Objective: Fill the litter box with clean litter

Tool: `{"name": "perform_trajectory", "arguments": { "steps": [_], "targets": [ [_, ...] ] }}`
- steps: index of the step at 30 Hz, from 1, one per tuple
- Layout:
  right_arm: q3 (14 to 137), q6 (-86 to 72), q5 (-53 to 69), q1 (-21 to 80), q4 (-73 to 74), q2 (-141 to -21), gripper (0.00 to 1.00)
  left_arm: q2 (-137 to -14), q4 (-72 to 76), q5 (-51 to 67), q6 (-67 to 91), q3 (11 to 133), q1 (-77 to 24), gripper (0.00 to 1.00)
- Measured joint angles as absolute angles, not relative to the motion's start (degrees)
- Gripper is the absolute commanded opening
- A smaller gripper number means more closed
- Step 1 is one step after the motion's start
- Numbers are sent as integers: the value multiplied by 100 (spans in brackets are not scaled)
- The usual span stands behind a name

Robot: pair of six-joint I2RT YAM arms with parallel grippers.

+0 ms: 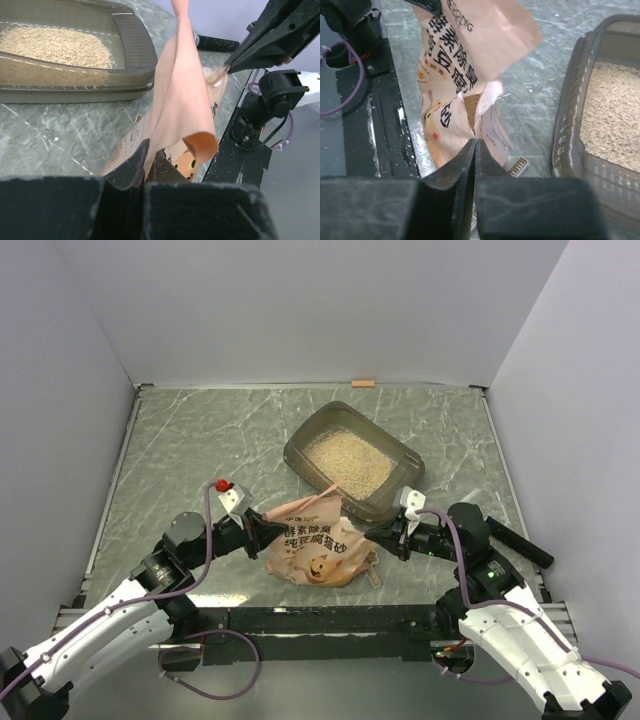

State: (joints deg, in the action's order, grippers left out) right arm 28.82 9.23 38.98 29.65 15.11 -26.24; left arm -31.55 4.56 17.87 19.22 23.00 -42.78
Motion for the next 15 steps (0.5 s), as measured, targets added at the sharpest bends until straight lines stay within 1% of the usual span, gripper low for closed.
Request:
{"name": "perform_trajectory", "arguments": {
  "steps": [1, 2, 4, 6, 7, 9, 15],
  "targets": [
    [2880, 862, 3850, 2967, 1514, -2587, 37, -3065, 419, 1743, 1922, 2272, -4285, 1],
    [2880, 823, 3804, 2965, 1507, -2545, 44, -3006, 368, 1717, 1927, 2261, -4289, 1],
    [2836, 698, 3621, 2965, 1413, -2401, 53, -2711, 191, 1636, 1938, 2206, -4316, 1],
    [2768, 602, 3514, 2965, 1313, -2248, 57, -2495, 45, 1597, 1942, 2187, -4335, 1],
    [2753, 561, 3481, 2965, 1262, -2196, 63, -2394, -60, 1559, 1944, 2187, -4353, 1],
    [2709, 499, 3409, 2965, 1118, -2193, 68, -2274, -211, 1492, 1966, 2187, -4359, 1],
    [2462, 384, 3476, 2965, 670, -2412, 69, -2169, -355, 1339, 2051, 2187, -4362, 1]
  ]
}}
